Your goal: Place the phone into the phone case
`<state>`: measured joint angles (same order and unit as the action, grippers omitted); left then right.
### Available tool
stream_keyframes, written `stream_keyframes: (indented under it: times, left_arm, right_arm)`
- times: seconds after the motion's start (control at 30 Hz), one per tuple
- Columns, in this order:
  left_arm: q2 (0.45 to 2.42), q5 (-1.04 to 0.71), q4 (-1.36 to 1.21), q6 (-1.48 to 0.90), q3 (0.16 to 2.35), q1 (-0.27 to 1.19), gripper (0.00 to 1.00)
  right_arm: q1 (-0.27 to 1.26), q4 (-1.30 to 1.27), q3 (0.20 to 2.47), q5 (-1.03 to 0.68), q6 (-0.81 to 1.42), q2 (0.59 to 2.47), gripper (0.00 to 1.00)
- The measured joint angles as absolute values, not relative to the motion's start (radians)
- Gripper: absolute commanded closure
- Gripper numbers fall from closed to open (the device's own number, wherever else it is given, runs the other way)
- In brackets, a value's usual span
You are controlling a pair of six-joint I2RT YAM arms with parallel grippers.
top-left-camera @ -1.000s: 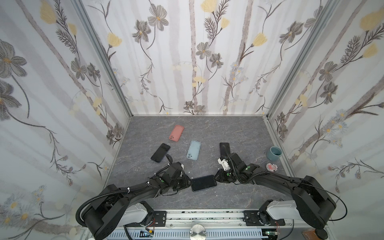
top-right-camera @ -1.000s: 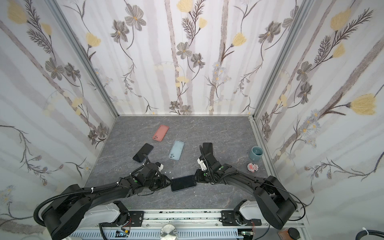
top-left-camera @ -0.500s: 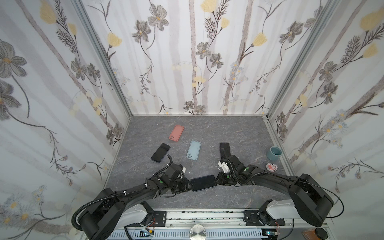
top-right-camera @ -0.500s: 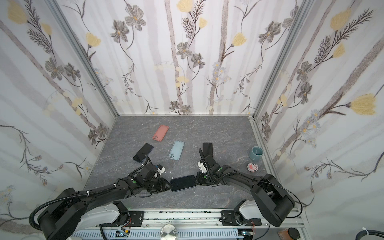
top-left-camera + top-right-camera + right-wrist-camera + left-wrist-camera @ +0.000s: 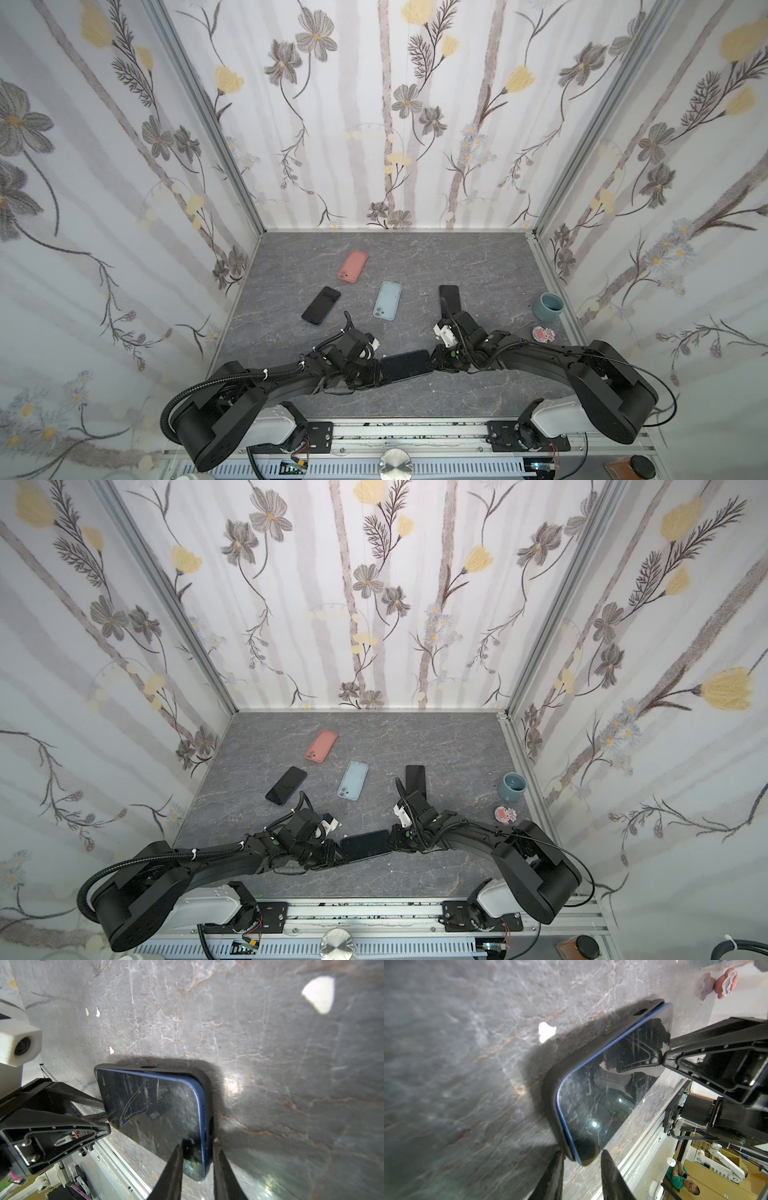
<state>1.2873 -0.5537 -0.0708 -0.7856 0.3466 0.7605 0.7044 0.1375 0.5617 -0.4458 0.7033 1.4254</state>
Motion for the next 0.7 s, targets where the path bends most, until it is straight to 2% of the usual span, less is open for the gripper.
stream_keyframes:
  times: [0.33, 0.4, 0.7]
  left_arm:
    - [1.343, -0.562, -0.057, -0.75, 0.374, 0.762, 0.79]
    - [1.348, -0.562, -0.057, -0.741, 0.375, 0.762, 0.84]
    - [1.356, -0.567, -0.066, -0.725, 0.376, 0.762, 0.87]
  right_arm:
    - [0.701, 0.133, 0.569, -0.445, 0.715, 1.436, 0.75]
    - [0.7, 0.133, 0.569, -0.445, 0.718, 1.436, 0.75]
    - [0.7, 0.15, 0.579, -0.424, 0.724, 1.434, 0.74]
